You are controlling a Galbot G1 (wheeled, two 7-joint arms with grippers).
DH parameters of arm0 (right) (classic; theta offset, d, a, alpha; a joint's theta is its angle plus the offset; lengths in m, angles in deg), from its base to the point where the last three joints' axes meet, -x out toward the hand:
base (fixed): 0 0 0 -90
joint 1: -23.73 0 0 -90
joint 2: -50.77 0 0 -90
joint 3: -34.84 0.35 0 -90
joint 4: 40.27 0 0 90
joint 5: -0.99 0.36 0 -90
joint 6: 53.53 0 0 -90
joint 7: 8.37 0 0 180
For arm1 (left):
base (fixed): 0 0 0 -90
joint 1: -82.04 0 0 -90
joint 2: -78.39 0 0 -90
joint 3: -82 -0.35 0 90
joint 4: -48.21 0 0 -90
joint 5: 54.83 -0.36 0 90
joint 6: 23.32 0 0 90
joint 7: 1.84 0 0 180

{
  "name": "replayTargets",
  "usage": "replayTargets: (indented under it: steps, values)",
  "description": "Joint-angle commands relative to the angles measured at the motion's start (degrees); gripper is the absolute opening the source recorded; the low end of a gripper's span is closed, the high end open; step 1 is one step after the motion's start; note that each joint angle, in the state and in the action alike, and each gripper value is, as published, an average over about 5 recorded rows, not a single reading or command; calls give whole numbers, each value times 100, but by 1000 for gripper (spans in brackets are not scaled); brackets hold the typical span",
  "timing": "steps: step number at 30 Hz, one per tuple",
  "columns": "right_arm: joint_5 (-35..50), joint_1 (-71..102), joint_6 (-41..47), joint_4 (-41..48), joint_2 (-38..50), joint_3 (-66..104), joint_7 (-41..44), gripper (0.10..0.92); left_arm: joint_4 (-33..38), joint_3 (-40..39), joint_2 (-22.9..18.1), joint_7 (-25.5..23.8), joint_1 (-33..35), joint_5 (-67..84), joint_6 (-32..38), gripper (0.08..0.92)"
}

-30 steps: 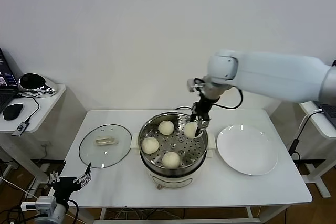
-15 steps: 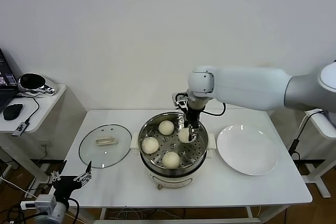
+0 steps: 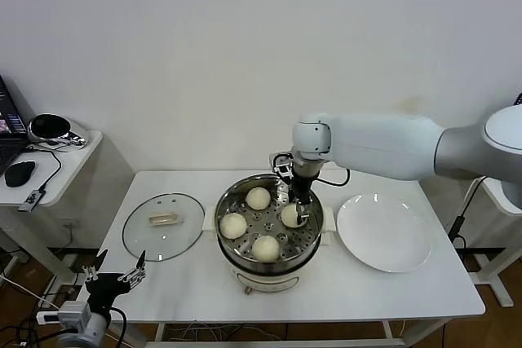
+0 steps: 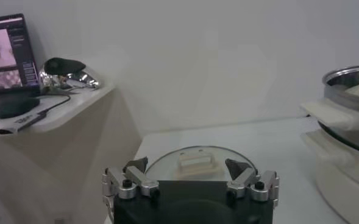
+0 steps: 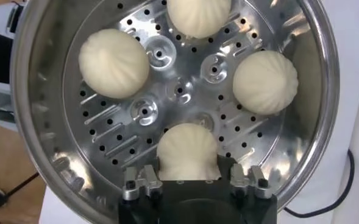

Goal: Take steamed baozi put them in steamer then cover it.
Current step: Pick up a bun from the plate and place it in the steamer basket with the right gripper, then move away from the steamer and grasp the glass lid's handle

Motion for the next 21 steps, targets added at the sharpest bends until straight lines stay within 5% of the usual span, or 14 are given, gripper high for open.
replayTargets:
  steps: [1, 7, 13, 21]
  values:
    - [97, -159, 157, -324, 396, 185, -79, 784, 17, -15, -30, -13, 0, -23, -13, 823]
    - [706, -641, 215, -982, 1410, 628, -442, 822, 42, -14, -52, 0, 41, -39, 0, 823]
    - [1966, -154, 468, -1862, 2671, 2005, -2802, 823, 27, -53, -62, 95, 91, 147, 89, 823]
    - [1792, 2097, -17, -2753, 4389, 4733, -4203, 823, 136, -220, -120, 191, 179, 575, 259, 823]
